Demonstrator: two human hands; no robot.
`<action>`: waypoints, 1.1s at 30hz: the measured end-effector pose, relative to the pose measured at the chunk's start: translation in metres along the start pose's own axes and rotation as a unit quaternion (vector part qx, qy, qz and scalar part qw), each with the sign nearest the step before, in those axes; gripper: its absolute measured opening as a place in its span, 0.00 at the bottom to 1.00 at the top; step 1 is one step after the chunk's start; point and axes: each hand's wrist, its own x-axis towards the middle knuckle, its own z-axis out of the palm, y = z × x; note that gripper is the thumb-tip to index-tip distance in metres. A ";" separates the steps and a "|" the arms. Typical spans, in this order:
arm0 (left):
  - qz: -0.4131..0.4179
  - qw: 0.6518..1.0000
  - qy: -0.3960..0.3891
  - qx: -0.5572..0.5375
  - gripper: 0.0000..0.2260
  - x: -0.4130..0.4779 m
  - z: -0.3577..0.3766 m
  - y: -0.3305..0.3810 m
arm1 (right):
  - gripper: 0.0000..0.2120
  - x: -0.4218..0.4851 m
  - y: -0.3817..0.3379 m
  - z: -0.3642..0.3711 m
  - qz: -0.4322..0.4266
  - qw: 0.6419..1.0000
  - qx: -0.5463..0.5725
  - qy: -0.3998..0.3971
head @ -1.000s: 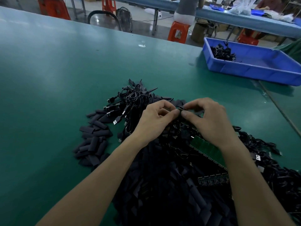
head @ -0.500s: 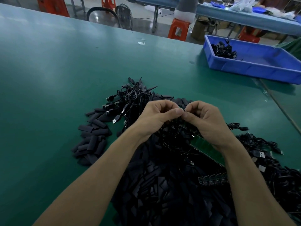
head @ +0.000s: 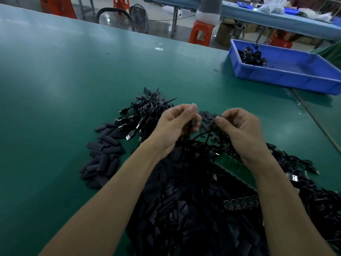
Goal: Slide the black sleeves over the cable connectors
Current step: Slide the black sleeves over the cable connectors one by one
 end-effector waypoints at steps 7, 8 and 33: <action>0.190 0.977 0.029 0.090 0.10 -0.017 -0.014 0.045 | 0.09 -0.002 -0.008 -0.006 -0.024 0.944 -0.303 0.132; 0.193 0.975 0.032 0.108 0.09 -0.019 -0.016 0.051 | 0.07 -0.004 -0.010 -0.004 -0.033 0.924 -0.362 0.119; 0.016 0.933 0.050 0.355 0.04 -0.023 -0.059 0.032 | 0.12 -0.045 0.003 0.062 -0.053 0.877 -0.379 -0.289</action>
